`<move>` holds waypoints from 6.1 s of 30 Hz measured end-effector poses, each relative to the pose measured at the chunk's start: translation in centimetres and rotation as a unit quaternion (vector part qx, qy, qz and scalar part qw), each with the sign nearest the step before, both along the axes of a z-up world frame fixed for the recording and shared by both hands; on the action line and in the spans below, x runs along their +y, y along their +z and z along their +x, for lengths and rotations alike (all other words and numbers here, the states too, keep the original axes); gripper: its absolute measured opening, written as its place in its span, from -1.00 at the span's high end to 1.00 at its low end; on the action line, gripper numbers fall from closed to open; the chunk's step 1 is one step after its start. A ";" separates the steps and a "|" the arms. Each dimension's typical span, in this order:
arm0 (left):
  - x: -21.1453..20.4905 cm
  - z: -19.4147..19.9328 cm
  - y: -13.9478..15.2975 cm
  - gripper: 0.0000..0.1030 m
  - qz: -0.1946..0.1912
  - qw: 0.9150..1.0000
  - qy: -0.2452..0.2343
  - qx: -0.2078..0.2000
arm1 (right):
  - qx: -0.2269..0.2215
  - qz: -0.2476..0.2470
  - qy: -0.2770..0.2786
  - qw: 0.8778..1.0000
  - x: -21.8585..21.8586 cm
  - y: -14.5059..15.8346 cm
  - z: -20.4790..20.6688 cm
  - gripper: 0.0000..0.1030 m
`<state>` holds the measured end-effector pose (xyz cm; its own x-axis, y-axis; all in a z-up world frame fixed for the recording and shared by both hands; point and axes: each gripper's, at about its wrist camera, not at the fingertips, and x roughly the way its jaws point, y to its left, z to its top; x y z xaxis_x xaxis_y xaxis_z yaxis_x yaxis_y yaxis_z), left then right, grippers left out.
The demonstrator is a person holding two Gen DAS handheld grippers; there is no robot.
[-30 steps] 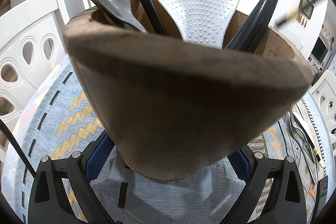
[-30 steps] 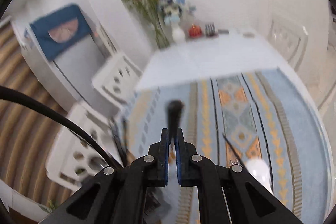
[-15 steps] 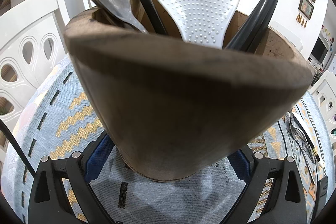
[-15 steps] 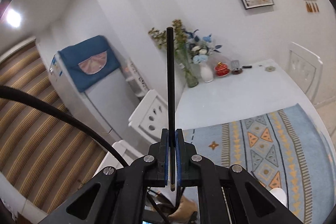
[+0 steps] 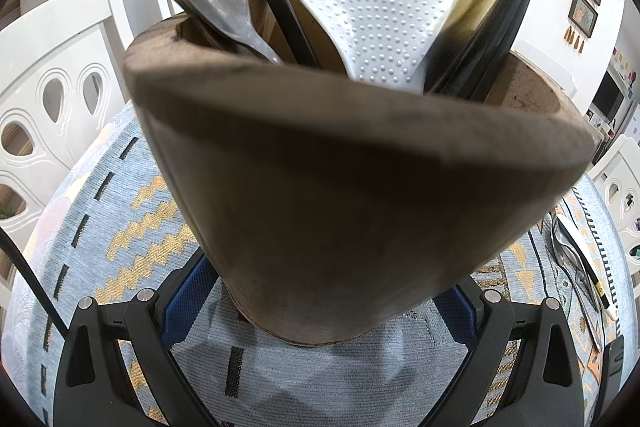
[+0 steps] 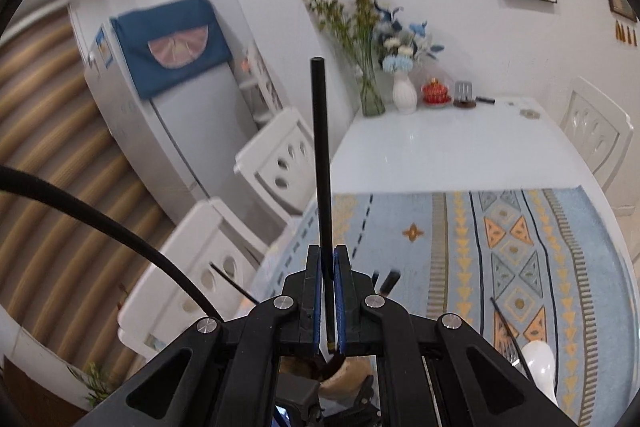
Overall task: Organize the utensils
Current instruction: 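Lower the chopstick into the cup and open the right gripper, then move the right gripper back to the pile and grasp a black chopstick, then lift the black chopstick and carry it over the wooden cup, then lower the chopstick into the cup and open the right gripper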
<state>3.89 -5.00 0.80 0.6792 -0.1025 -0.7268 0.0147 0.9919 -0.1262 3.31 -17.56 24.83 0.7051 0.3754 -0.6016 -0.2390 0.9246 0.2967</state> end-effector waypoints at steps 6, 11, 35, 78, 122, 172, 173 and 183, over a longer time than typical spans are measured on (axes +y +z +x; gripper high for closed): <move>0.0 0.0 -0.3 -0.90 -0.001 1.000 0.000 0.000 | 0.023 -0.007 0.018 1.000 1.1 -1.0 0.3 0.90; 0.0 0.0 -0.3 -0.90 -0.001 1.000 0.000 0.000 | 0.029 -0.005 0.027 0.999 1.3 -0.9 0.5 0.89; -0.1 -0.1 -0.3 -0.91 -0.001 1.000 0.000 0.000 | 0.022 0.000 -0.031 0.999 -4.2 0.2 -0.3 0.36; 0.6 -0.4 -0.5 -0.93 0.001 1.000 0.002 0.003 | 0.259 -0.158 -0.124 0.945 -16.4 -20.8 5.1 0.60; 2.7 0.6 -1.4 -0.93 -0.006 1.000 0.001 0.009 | -0.027 -0.001 -0.120 0.992 -11.7 1.4 -1.9 0.91; 3.6 0.0 -0.9 -0.91 -0.006 1.000 0.002 -0.018 | 0.042 -0.036 0.100 0.993 4.0 -0.9 0.3 0.76; 3.6 0.0 -0.9 -0.91 -0.006 1.000 0.002 -0.018 | 0.037 -0.030 0.097 0.994 3.6 -0.6 0.2 0.58; 3.6 -0.6 -1.1 -0.91 -0.006 1.000 0.002 -0.018 | -0.019 0.015 0.024 0.999 -1.4 2.7 -0.5 0.01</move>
<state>3.32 -1.43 -0.32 0.7052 -0.1087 -0.7006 0.0155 0.9903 -0.1381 2.86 -18.97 27.49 0.7078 0.4270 -0.5628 -0.2951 0.9025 0.3137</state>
